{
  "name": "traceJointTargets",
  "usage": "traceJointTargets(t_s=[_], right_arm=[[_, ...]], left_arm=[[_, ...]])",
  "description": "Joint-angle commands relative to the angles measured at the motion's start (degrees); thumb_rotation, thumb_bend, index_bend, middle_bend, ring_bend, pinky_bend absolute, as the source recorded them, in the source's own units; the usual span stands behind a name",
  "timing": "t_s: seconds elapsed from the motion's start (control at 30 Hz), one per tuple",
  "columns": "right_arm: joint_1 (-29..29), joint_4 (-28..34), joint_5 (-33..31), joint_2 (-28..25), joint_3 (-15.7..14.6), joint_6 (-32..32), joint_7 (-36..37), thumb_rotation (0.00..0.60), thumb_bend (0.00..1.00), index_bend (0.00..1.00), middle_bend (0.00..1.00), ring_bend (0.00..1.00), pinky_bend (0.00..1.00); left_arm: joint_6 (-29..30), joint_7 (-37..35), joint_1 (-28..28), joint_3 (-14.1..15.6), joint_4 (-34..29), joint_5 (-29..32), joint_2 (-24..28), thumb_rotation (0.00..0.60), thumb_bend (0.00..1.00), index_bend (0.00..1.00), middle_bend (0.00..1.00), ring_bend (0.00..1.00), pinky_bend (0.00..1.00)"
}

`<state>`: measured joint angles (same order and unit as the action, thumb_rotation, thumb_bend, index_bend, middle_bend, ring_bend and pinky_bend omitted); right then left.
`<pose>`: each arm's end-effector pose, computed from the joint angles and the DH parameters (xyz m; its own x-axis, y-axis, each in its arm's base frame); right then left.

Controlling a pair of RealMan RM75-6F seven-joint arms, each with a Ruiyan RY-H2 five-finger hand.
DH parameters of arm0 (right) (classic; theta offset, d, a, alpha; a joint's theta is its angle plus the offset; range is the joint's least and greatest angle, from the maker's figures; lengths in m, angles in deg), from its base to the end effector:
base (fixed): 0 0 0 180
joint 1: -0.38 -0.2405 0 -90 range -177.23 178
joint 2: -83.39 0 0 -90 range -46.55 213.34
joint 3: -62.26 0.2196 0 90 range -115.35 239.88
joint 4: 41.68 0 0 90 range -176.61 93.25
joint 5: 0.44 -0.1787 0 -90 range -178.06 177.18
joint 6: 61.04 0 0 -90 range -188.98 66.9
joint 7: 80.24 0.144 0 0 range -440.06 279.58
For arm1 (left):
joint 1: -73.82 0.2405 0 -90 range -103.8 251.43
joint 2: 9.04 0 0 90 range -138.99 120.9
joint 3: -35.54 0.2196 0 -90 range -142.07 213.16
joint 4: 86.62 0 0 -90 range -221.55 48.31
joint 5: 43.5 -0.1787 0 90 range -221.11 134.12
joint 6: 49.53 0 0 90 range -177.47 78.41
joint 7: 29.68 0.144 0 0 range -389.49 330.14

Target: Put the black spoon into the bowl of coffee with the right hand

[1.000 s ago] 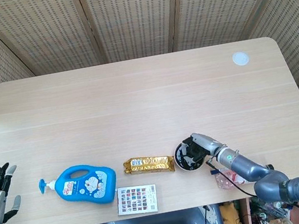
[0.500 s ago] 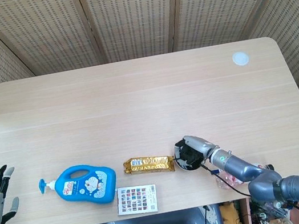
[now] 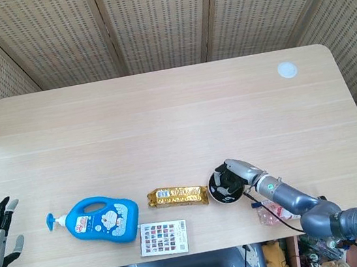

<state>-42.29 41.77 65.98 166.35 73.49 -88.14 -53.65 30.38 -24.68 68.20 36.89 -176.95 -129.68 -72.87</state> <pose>-0.1506 -0.2990 -0.0074 -0.1400 -0.7342 0.6643 -0.9833 0.0242 -0.1804 -0.2811 0.1649 0.1550 0.5108 0.1537 0.8458 0.8583 -0.0350 -0.5120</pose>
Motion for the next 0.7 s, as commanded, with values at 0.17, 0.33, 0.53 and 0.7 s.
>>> traceJointTargets(t_s=[0.17, 0.33, 0.53, 0.7], right_arm=[[0.4, 2.9, 0.4, -1.0, -0.6, -0.3, -0.2, 0.600, 0.74, 0.71, 0.96, 0.97, 1.00], [-0.2, 2.7, -0.1, -0.3, -0.5, 0.1, -0.5, 0.600, 0.74, 0.71, 0.96, 0.97, 1.00], [-1.6, 1.5, -1.2, 1.2, -0.1, 0.6, -1.4, 0.600, 0.74, 0.71, 0.96, 0.97, 1.00], [-2.5, -0.2, -2.4, 2.0, 0.5, 0.3, -2.3, 0.600, 0.74, 0.71, 0.96, 0.97, 1.00]], left_arm=[[0.0, -0.1, -0.1, 0.0, 0.1, -0.2, -0.1, 0.600, 0.46, 0.00, 0.00, 0.00, 0.00], [-0.1, -0.6, 0.0, 0.1, 0.5, 0.0, -0.2, 0.600, 0.46, 0.00, 0.00, 0.00, 0.00], [-0.2, -1.2, 0.2, 0.2, 1.1, 0.3, -0.3, 0.600, 0.46, 0.00, 0.00, 0.00, 0.00], [-0.1, -1.6, 0.5, 0.3, 1.5, 0.6, -0.4, 0.600, 0.46, 0.00, 0.00, 0.00, 0.00]])
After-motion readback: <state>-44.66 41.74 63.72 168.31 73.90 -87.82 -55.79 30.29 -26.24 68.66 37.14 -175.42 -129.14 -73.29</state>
